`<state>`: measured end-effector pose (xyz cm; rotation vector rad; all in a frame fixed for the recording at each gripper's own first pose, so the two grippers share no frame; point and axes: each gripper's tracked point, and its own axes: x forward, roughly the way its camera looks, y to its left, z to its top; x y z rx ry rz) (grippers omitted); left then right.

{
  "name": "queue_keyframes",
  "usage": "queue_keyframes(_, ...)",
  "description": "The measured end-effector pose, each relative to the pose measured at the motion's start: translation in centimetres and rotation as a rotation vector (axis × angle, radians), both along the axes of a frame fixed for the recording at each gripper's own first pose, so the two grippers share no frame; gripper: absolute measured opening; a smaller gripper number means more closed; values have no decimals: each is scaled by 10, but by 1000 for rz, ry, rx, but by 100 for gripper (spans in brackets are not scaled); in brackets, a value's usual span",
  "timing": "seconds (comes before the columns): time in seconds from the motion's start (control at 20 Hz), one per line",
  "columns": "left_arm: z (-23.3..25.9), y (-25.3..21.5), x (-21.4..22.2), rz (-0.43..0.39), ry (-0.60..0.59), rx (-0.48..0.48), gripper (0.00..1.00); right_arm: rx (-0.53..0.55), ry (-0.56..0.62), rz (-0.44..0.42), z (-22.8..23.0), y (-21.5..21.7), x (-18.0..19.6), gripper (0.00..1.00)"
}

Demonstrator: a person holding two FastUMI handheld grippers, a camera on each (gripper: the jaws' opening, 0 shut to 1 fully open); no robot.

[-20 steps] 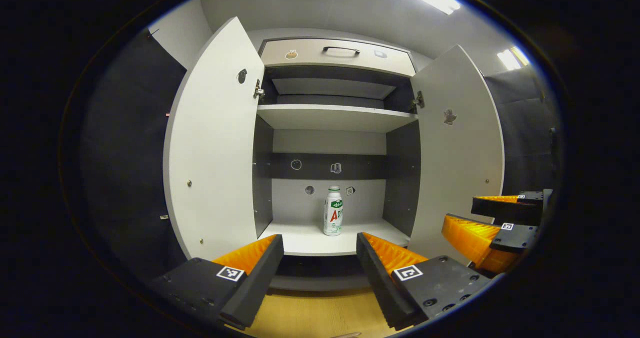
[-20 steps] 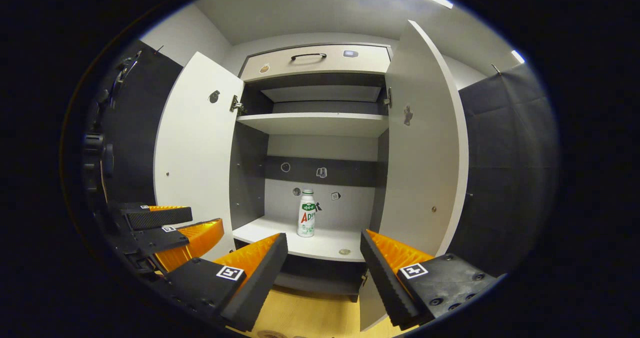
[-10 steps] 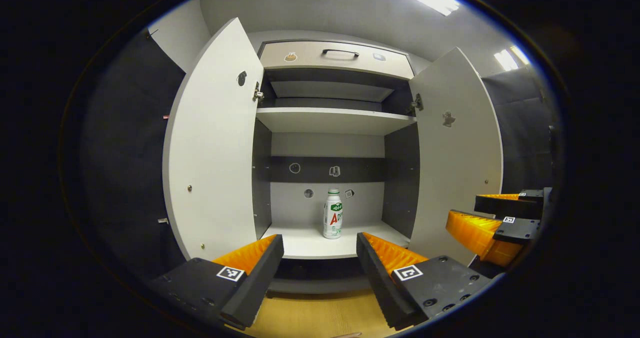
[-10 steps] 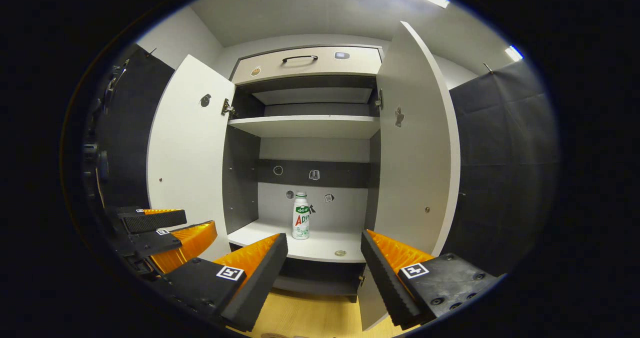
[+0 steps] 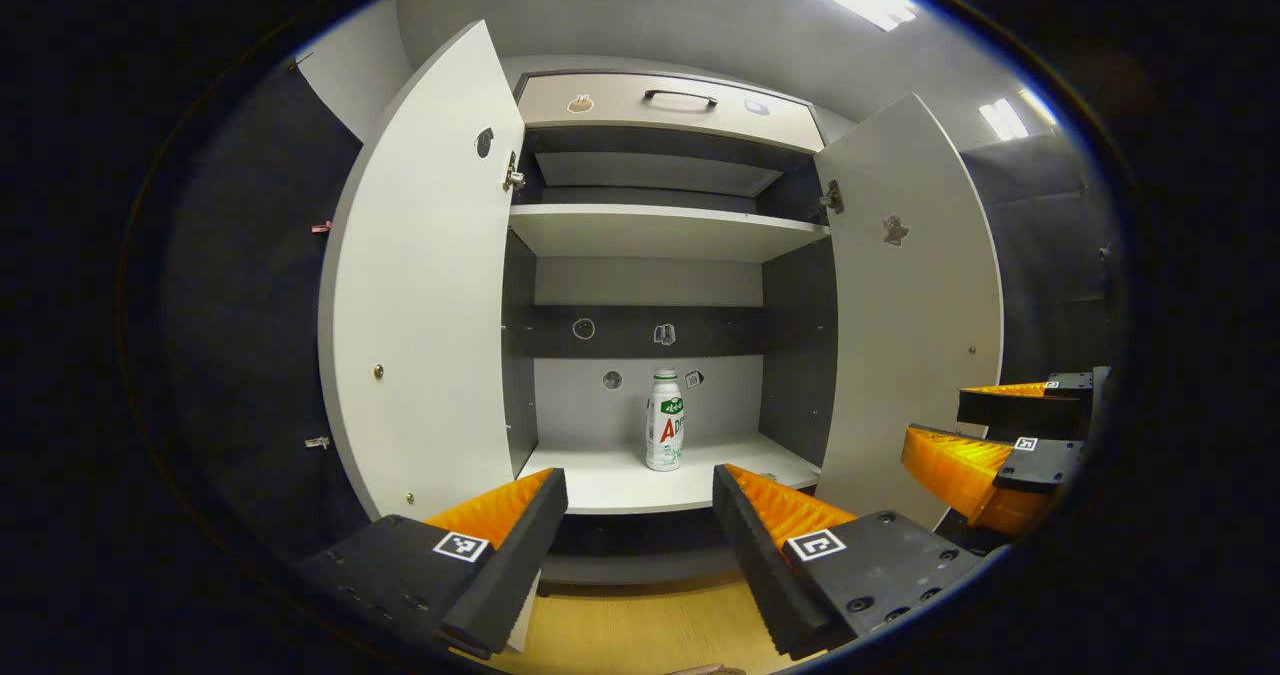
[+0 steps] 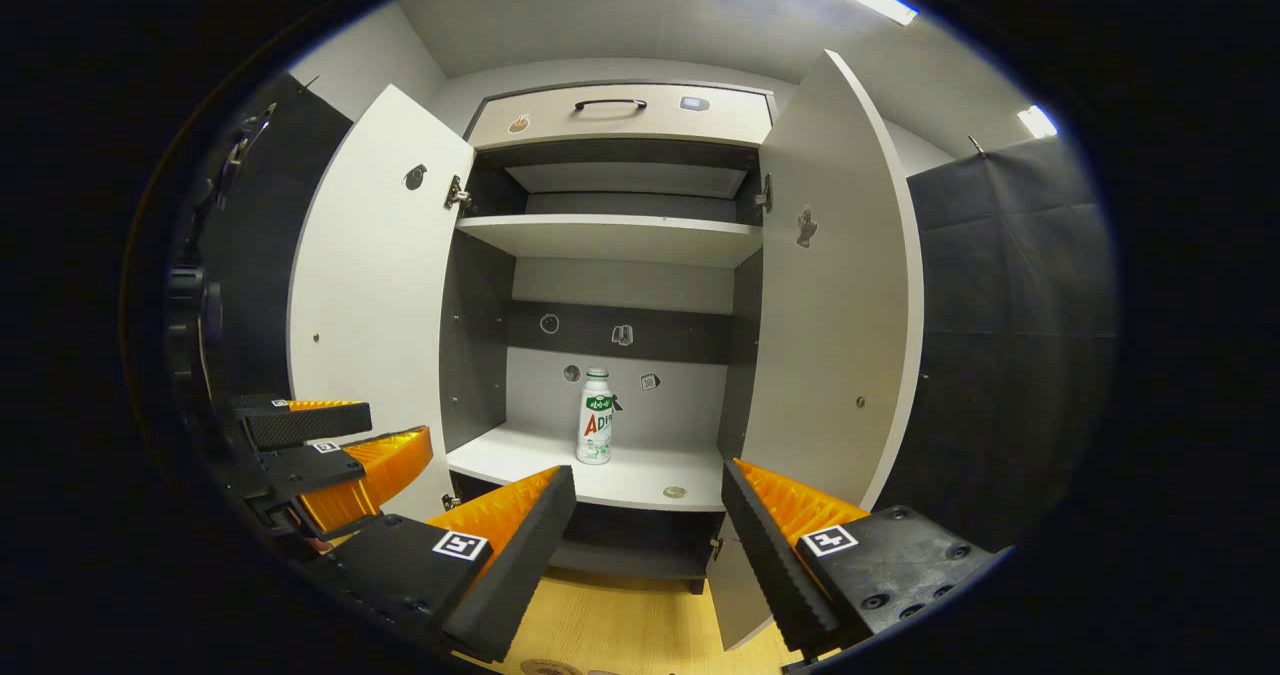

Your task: Grasp the bottle in the cabinet with the left hand and place it on the coaster, then close the right door with the right hand and the left door with the left hand.

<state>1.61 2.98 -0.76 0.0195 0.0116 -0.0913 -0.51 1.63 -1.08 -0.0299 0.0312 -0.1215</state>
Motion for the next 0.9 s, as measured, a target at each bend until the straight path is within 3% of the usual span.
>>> queue_keyframes(0.25, -4, -1, 34, -29, -3, 20, 92, -41, -19, 1, -4, -2, 23, 97)
queue_keyframes(0.6, -15, -11, 111, 0, 7, 16, 93, -28, -32, 56, -15, -28, 92, 97)
queue_keyframes(0.9, -18, -26, 183, 7, -12, 75, 93, -24, 13, 111, -41, -41, 137, 98)
